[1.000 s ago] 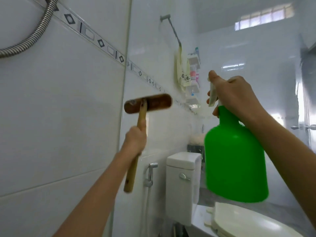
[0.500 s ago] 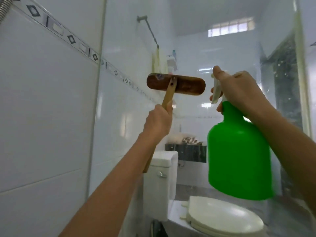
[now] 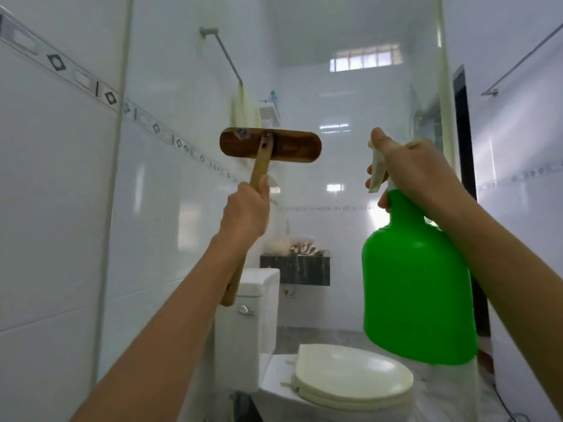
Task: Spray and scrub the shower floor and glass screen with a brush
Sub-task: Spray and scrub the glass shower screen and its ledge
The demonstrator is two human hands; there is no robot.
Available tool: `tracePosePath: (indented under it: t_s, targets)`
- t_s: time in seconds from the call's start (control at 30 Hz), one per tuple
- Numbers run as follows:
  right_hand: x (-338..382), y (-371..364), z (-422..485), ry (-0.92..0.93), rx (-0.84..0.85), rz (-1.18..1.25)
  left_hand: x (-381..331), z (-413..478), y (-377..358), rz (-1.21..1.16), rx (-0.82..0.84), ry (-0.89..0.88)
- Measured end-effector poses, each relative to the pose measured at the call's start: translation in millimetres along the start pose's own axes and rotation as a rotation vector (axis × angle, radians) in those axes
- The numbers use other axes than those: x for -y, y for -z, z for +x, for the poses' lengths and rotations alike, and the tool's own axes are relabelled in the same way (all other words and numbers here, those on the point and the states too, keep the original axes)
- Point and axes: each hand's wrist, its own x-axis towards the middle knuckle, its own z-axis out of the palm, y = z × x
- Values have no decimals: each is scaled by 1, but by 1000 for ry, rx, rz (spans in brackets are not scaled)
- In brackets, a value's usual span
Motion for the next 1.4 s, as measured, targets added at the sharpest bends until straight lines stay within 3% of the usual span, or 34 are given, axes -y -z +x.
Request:
tracePosePath:
  t_s: [0.23, 0.47, 0.67, 0.9, 1.1, 1.4]
  targets:
    - [-14, 21, -5, -38, 0, -33, 39, -98, -34, 45, 157, -37]
    - [-21, 35, 1, -57, -43, 8, -24, 0, -14, -21, -9, -14]
    - [-40, 44, -5, -74, -23, -11, 12, -131, -55, 6, 251, -57]
    - [-55, 64, 3, -101, -64, 3, -95, 1, -57, -12, 34, -130]
    - [-75, 84, -2, -83, -71, -12, -11, -129, -97, -78, 210, -121]
    - [-78, 101, 10, -6, -87, 42, -24, -100, -96, 33, 140, -148]
